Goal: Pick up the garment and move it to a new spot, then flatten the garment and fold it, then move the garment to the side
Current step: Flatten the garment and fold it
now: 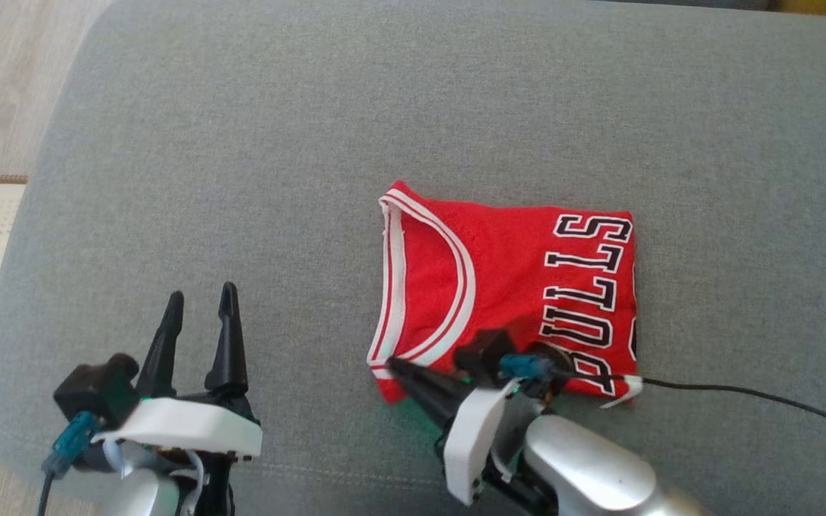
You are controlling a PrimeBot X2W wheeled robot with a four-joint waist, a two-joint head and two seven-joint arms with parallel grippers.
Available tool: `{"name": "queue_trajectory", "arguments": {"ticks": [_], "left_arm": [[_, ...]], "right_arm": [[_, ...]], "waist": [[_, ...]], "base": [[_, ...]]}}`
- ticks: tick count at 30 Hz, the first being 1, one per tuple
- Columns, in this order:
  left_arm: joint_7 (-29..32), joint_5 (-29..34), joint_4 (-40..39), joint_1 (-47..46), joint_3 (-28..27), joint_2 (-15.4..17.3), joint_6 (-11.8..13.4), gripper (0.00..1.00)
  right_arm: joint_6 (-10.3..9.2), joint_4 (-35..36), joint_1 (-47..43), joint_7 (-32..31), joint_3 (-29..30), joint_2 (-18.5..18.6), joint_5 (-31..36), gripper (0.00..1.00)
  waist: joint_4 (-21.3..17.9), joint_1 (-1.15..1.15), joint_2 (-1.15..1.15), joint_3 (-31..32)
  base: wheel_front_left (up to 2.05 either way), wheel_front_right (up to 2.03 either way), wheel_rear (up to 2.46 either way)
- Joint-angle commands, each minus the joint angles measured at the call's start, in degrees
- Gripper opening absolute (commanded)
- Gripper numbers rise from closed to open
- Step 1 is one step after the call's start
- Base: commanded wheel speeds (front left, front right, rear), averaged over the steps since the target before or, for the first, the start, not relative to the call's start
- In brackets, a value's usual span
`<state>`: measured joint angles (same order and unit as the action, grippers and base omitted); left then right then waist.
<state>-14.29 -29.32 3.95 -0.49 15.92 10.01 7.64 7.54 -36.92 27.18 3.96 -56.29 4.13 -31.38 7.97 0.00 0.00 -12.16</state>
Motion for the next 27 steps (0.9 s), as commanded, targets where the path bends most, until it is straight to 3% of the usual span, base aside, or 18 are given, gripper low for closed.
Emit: {"name": "queue_trajectory", "arguments": {"ticks": [1, 11, 18, 22, 23, 24, 25, 27], "left_arm": [[-0.67, 0.65, -1.77, -2.04, -2.13, 0.28, 0.19, 1.00], [-0.69, 0.78, -1.09, -1.98, -2.12, 0.21, 0.04, 1.00], [-0.70, 1.14, -1.39, -1.33, -2.50, 0.46, -0.04, 1.00], [-0.70, 2.20, -1.85, -1.61, -2.37, 0.28, -0.30, 1.00], [-0.70, 2.47, -1.87, -1.78, -2.31, 0.17, -0.34, 1.00], [-0.70, 2.77, -1.88, -2.04, -2.29, 0.00, -0.34, 1.00], [-0.70, 3.10, -1.86, -2.32, -2.31, -0.20, -0.30, 1.00], [-0.70, 3.63, -1.66, -2.78, -2.59, -0.75, -0.14, 1.00]], "right_arm": [[-0.05, 1.37, 1.23, -0.16, -2.37, -1.25, -1.51, 0.00], [-0.05, 0.32, 5.19, 4.97, -6.31, -1.25, -5.37, 0.00], [-0.05, 0.79, 6.05, 9.97, 0.98, -1.25, -3.76, 0.00], [-0.05, 1.83, 4.86, 10.93, 11.15, -1.25, 0.75, 0.45], [-0.05, 2.78, 4.22, 10.97, 14.03, -1.25, 2.12, 0.71], [-0.05, 4.22, 3.30, 10.99, 17.20, -1.25, 3.59, 0.91], [-0.05, 5.72, 2.09, 11.00, 20.17, -1.25, 5.14, 1.00], [-0.05, 8.57, -0.68, 11.01, 25.32, -1.25, 8.18, 1.00]], "waist": [[-0.14, 0.00, 0.00, -0.09], [-1.30, 0.00, 0.00, 0.58], [-3.12, 0.00, 0.00, 2.63], [-4.85, 0.00, 0.00, 4.27], [-5.28, 0.00, 0.00, 4.64], [-5.74, 0.00, 0.00, 5.03], [-6.16, 0.00, 0.00, 5.39], [-7.05, 0.00, 0.00, 6.09]], "base": [[0.00, 0.00, 0.00], [0.00, 0.00, 0.00], [0.00, 0.00, 0.00], [0.00, 0.00, 0.00], [0.00, 0.00, 0.00], [0.00, 0.00, 0.00], [0.00, 0.00, 0.00], [0.00, 0.00, 0.00]]}}
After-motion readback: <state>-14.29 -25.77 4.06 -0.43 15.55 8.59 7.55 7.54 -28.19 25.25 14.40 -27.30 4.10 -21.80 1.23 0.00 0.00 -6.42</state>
